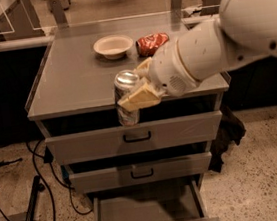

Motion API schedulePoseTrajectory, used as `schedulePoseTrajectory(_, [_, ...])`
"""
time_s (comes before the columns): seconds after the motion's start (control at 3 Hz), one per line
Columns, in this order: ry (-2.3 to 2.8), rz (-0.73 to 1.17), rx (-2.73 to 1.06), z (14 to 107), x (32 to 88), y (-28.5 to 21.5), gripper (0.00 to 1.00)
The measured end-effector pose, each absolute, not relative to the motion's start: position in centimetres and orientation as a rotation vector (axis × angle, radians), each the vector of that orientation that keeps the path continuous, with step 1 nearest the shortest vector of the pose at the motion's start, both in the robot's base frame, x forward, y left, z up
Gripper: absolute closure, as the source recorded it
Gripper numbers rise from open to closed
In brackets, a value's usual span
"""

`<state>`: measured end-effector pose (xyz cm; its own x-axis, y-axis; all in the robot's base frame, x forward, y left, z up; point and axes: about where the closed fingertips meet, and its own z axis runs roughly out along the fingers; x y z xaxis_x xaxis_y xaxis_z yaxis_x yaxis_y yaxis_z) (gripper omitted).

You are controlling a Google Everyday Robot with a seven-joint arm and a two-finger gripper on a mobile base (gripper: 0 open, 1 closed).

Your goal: Pick redbull can from bottom drawer and place on counter

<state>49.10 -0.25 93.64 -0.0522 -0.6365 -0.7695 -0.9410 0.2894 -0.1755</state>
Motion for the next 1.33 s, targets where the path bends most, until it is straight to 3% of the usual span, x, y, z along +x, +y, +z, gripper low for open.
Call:
schedulePoseTrajectory(1.0, [1.740, 0.458, -1.434, 96.5, 49.9, 0.1, 1.00])
schedulePoseTrajectory(1.33, [1.757, 0.418, -1.426, 97.2, 53.0, -0.5, 1.00])
